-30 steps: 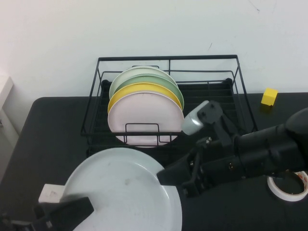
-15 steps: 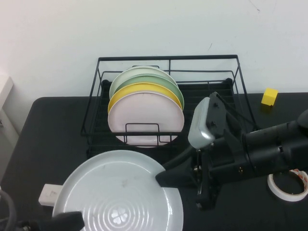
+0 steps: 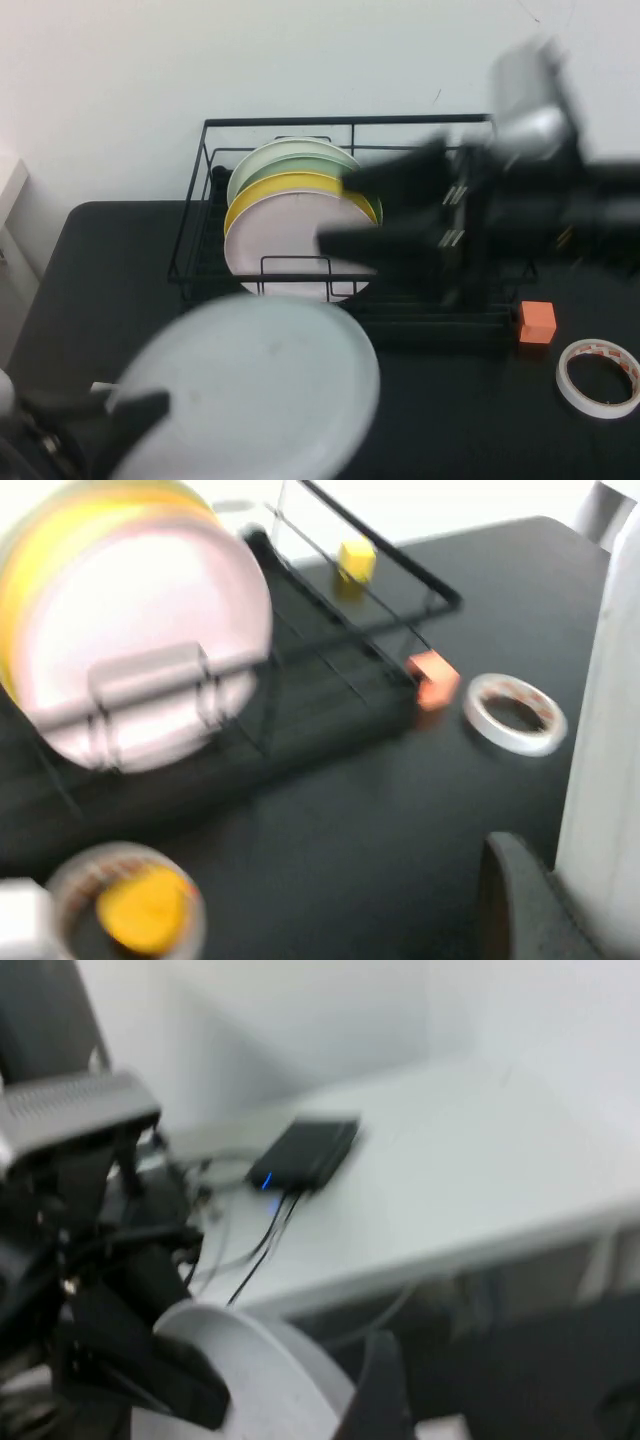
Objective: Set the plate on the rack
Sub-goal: Place the plate on the rack
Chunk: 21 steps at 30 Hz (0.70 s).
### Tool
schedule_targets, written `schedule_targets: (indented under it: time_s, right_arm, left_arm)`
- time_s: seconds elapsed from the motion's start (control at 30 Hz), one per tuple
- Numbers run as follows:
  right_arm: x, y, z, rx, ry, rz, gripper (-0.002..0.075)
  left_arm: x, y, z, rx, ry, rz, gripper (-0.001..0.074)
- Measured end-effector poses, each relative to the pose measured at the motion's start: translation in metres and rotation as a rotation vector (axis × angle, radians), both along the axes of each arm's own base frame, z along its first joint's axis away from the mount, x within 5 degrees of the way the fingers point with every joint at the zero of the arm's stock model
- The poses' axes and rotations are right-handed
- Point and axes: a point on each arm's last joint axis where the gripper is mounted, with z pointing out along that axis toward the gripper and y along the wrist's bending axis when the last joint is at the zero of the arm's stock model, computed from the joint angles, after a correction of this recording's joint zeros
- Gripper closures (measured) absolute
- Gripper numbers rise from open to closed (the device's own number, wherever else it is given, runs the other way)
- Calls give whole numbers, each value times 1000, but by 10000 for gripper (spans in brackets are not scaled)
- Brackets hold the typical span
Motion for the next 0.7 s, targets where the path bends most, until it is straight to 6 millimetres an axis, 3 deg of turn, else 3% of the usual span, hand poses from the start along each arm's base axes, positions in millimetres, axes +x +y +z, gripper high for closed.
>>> schedule_targets:
  time_s: [0.17, 0.27, 0.33, 0.43, 0.53, 0.7]
  right_arm:
    - [-14, -26, 56, 64, -176, -52, 169]
    - [-30, -38, 72, 35, -235, -53, 279]
    - [-39, -40, 72, -15, -221, -28, 424]
    - [-47, -43, 61, -144, -163, 39, 634]
    - [-53, -47, 47, -299, -121, 113, 695]
    - [-57, -57, 28, -526, -37, 140, 717]
  left_arm:
    - [17, 14, 30, 120, -245, 168, 645]
    - [34, 24, 51, 195, -380, 282, 645]
    - [48, 24, 63, 256, -448, 272, 645]
    - [69, 13, 76, 348, -557, 124, 645]
    - [90, 4, 85, 386, -611, 19, 645]
    - [132, 1, 83, 474, -620, -13, 645]
